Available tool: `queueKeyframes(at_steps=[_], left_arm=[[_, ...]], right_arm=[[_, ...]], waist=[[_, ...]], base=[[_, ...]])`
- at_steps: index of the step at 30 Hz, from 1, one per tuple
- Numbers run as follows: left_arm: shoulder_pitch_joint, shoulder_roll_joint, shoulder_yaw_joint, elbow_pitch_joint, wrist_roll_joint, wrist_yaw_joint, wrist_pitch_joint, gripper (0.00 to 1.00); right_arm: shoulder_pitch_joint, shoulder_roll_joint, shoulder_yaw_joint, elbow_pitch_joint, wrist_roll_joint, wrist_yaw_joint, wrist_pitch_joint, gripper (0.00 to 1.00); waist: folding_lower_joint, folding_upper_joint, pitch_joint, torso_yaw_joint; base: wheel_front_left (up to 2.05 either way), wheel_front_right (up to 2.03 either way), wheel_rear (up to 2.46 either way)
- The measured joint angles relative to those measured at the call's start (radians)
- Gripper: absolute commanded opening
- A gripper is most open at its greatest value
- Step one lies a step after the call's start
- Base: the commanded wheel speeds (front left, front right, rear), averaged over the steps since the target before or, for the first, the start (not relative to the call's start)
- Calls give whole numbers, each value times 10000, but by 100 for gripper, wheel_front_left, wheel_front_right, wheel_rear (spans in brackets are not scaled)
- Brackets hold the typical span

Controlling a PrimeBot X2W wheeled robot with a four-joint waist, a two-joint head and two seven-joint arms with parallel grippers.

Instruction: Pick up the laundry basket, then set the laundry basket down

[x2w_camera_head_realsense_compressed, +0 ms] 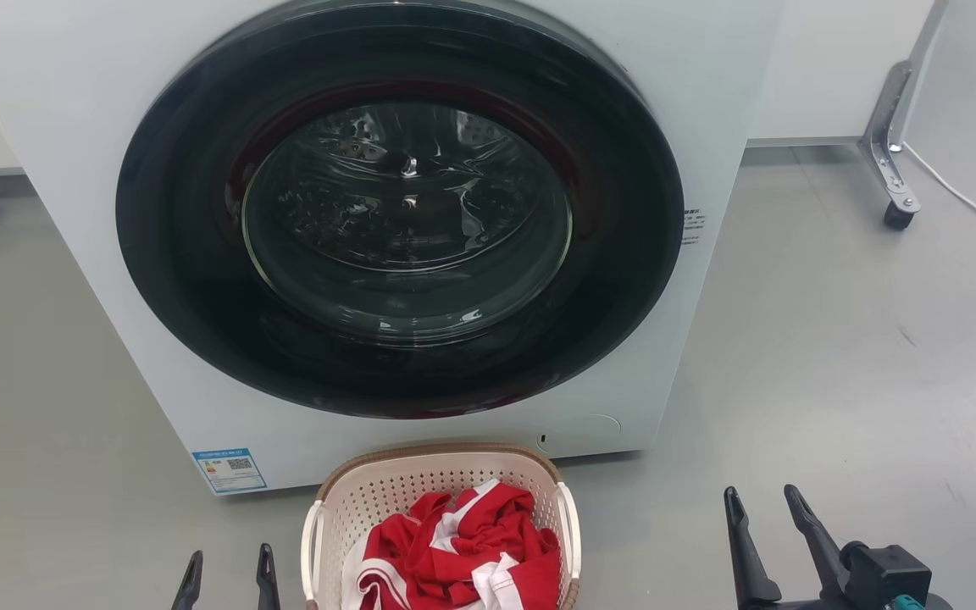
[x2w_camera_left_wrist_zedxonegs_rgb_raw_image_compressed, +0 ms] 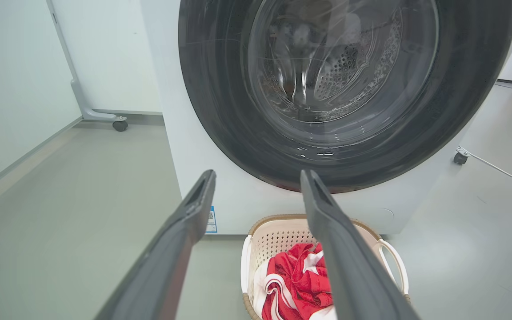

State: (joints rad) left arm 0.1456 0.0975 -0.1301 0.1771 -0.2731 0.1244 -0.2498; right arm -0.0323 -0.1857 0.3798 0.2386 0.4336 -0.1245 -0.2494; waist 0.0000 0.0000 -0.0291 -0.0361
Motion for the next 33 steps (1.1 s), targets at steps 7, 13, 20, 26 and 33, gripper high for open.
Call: queueKeyframes(at_steps=[7,13,20,26,33], left_arm=[[174,-79,173,-360,424,0,0,100],[447,-132,305,-625,568,0,0,100],[452,-232,430,-811,886,0,0,100],[470,-278,470,-932,970,0,0,100],[482,-360,453,-441,965,-10,13,0]], right_arm=[[327,217,-385,-502,-591,0,-2,100],[497,330,-621,-840,-802,0,0,100],[701,428,-865,-1095,-1183,0,-2,100],[712,518,-955,-1283,-1269,0,-2,100],[926,575,-861,-803,-1289,4,27,0]], waist=[[0,-1,-23,-63],[0,0,-2,-115],[0,0,46,-137],[0,0,81,-120],[0,0,93,-120]], base=[[0,0,0],[0,0,0],[0,0,0],[0,0,0],[0,0,0]])
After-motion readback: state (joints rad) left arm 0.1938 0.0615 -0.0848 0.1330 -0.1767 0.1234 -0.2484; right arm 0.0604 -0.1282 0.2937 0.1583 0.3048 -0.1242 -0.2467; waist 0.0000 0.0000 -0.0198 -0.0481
